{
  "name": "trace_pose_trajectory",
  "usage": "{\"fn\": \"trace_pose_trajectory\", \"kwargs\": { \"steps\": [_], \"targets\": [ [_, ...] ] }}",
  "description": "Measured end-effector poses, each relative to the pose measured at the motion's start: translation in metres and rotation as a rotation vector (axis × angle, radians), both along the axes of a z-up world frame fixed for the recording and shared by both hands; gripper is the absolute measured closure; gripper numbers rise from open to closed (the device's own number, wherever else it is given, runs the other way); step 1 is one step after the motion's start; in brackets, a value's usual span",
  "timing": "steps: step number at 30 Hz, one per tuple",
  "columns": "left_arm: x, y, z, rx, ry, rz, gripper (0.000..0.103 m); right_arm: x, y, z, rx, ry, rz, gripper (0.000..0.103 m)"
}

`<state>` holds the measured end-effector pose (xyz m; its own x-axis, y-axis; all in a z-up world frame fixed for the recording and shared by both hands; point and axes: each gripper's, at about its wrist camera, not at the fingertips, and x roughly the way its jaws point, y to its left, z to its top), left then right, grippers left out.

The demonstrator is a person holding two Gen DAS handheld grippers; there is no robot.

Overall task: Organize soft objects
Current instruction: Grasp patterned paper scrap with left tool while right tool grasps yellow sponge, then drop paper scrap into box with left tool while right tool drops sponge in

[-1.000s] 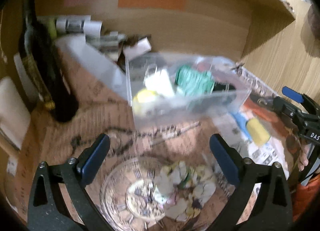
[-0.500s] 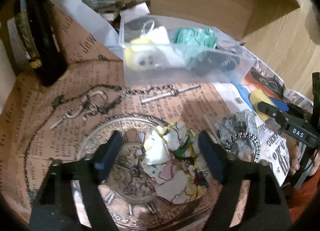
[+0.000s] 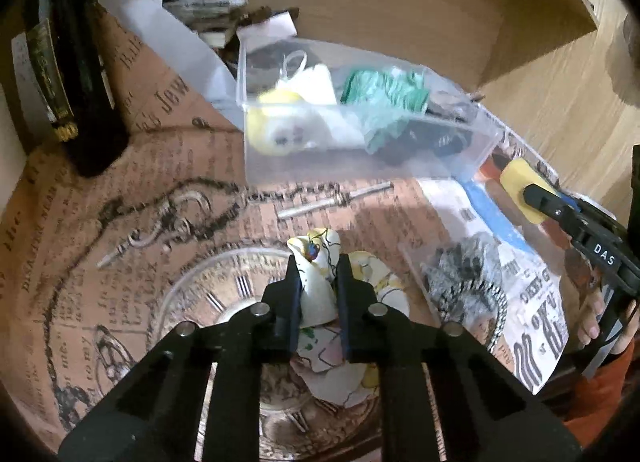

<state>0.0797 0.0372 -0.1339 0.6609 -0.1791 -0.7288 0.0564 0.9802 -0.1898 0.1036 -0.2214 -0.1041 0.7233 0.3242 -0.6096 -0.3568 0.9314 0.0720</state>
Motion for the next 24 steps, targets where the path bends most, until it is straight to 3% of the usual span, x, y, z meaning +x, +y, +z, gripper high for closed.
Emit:
{"fn": "trace_pose_trajectory", "kwargs": {
  "steps": [15, 24],
  "targets": [
    [0.022, 0.002, 0.086, 0.037, -0.248, 0.005, 0.088, 0.01, 0.012, 0.055, 0.064, -0.183, 0.029, 0.074],
    [0.051, -0.008, 0.111, 0.053, -0.324, -0.011, 0.088, 0.033, 0.027, 0.074, 0.056, -0.251, 0.066, 0.074]
  ]
}}
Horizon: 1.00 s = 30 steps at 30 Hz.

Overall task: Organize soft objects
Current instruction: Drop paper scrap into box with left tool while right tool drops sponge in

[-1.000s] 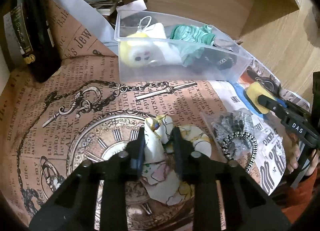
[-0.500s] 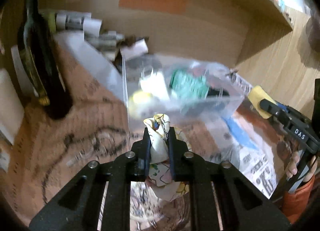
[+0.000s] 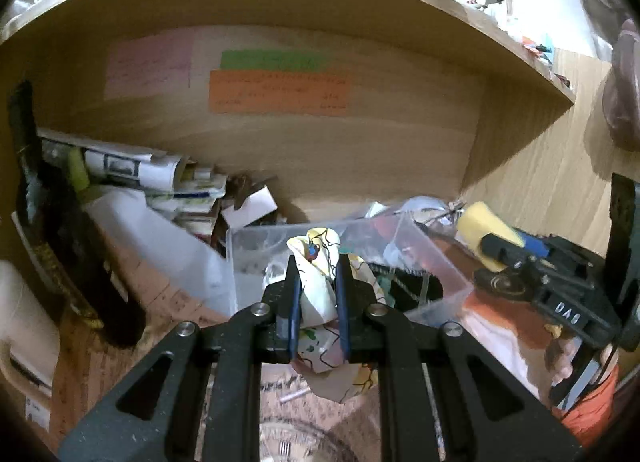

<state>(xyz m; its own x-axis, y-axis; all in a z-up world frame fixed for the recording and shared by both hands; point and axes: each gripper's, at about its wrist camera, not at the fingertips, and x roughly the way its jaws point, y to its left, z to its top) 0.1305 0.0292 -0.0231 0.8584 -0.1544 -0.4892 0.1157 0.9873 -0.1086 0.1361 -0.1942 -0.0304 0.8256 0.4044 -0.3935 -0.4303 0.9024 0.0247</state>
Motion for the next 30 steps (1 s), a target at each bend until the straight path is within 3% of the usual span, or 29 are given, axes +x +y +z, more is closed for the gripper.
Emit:
{"fn": "trace_pose_trajectory", "kwargs": {
  "steps": [9, 22, 26, 30],
  "targets": [
    [0.052, 0.003, -0.023, -0.03, 0.082, 0.027, 0.088, 0.039, 0.022, -0.014, -0.061, 0.047, 0.014, 0.074],
    [0.097, -0.009, -0.075, 0.053, 0.221, 0.054, 0.087, 0.073, 0.038, -0.055, -0.145, 0.159, -0.007, 0.074],
    [0.091, -0.011, -0.074, 0.064, 0.225, 0.047, 0.073, 0.073, 0.043, -0.057, -0.17, 0.168, 0.004, 0.07],
    [0.082, -0.012, -0.067, 0.064, 0.203, 0.052, 0.052, 0.069, 0.044, -0.054, -0.177, 0.149, -0.005, 0.042]
  ]
}}
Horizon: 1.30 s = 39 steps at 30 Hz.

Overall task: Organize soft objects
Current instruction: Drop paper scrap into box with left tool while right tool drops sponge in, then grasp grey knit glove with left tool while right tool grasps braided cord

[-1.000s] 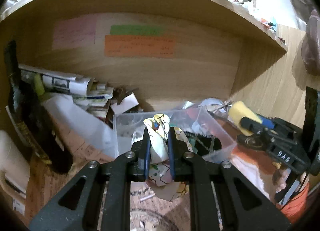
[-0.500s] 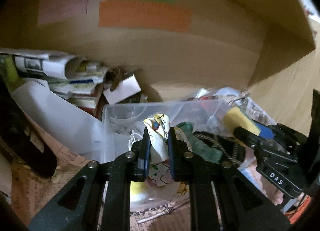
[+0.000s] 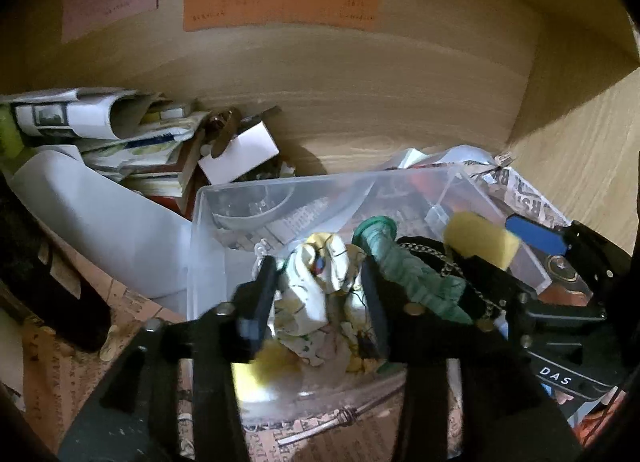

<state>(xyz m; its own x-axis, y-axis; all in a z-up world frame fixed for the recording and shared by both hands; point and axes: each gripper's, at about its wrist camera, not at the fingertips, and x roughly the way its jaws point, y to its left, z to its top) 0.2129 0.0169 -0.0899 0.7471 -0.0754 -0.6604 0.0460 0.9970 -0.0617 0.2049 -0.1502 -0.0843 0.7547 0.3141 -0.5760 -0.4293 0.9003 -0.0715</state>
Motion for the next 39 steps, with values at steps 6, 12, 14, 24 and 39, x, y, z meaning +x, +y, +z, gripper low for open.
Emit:
{"fn": "trace_pose_trajectory", "kwargs": {
  "steps": [6, 12, 14, 24, 39],
  "targets": [
    [-0.028, -0.004, 0.022, 0.012, -0.066, -0.008, 0.029, -0.015, -0.005, 0.02, 0.006, -0.062, -0.004, 0.034],
    [-0.062, -0.008, 0.039, 0.022, -0.126, -0.018, 0.005, -0.047, -0.015, 0.043, 0.041, -0.136, 0.004, 0.019],
    [-0.074, -0.011, 0.041, 0.043, -0.139, -0.03, 0.004, -0.057, -0.017, 0.047, 0.047, -0.148, 0.012, 0.018],
    [-0.114, -0.021, 0.019, 0.057, -0.076, -0.069, 0.003, -0.101, -0.024, 0.032, 0.058, -0.114, 0.042, 0.017],
    [-0.145, 0.004, -0.031, -0.001, 0.087, 0.039, 0.003, -0.138, 0.003, -0.03, 0.08, 0.158, 0.202, 0.06]
  ]
}}
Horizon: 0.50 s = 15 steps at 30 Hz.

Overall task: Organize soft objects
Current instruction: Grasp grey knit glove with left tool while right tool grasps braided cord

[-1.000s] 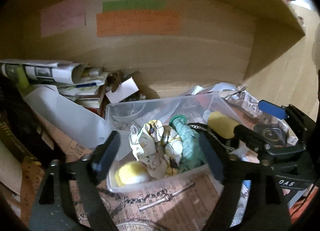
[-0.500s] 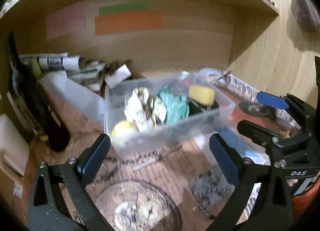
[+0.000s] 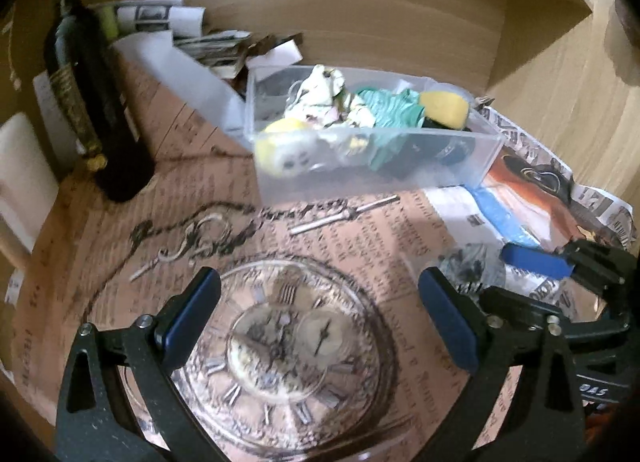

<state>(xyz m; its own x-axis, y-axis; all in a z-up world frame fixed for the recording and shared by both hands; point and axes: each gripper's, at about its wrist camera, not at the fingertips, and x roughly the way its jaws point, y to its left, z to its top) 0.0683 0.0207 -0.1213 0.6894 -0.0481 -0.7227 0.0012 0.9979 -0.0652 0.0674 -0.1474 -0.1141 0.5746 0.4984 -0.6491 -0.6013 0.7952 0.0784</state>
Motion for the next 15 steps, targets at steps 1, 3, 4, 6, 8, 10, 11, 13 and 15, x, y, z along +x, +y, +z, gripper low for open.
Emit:
{"fn": "trace_pose_trajectory", "kwargs": {
  "steps": [1, 3, 4, 6, 8, 10, 11, 13, 15],
  "targets": [
    [-0.002, 0.002, -0.001, -0.004, 0.002, 0.006, 0.003, -0.001, 0.002, -0.003, -0.007, 0.006, 0.011, 0.067],
    [-0.004, 0.004, -0.002, -0.012, 0.005, 0.015, 0.003, -0.002, 0.008, -0.008, -0.022, 0.021, 0.036, 0.073],
    [-0.006, 0.005, -0.002, -0.017, 0.007, 0.02, 0.003, -0.002, 0.009, -0.01, -0.023, 0.023, 0.043, 0.075],
    [-0.009, 0.007, -0.003, -0.025, 0.008, 0.027, 0.003, -0.003, 0.01, -0.012, -0.032, 0.017, 0.041, 0.086],
    [-0.009, 0.007, -0.003, -0.023, 0.007, 0.029, 0.003, -0.002, 0.009, -0.011, -0.018, 0.028, 0.049, 0.094],
    [-0.009, 0.005, -0.002, -0.024, 0.006, 0.028, 0.003, -0.003, 0.008, -0.009, -0.006, 0.015, 0.043, 0.096],
    [-0.009, 0.004, -0.002, -0.025, 0.006, 0.023, 0.003, -0.004, 0.008, -0.007, -0.008, 0.004, 0.04, 0.097],
    [-0.007, 0.001, -0.001, -0.023, 0.003, 0.015, 0.003, -0.007, 0.005, 0.0, 0.009, -0.022, 0.032, 0.097],
    [-0.006, -0.005, 0.002, -0.021, -0.004, 0.0, 0.003, -0.01, 0.0, 0.008, 0.028, -0.047, 0.017, 0.097]
  ]
}}
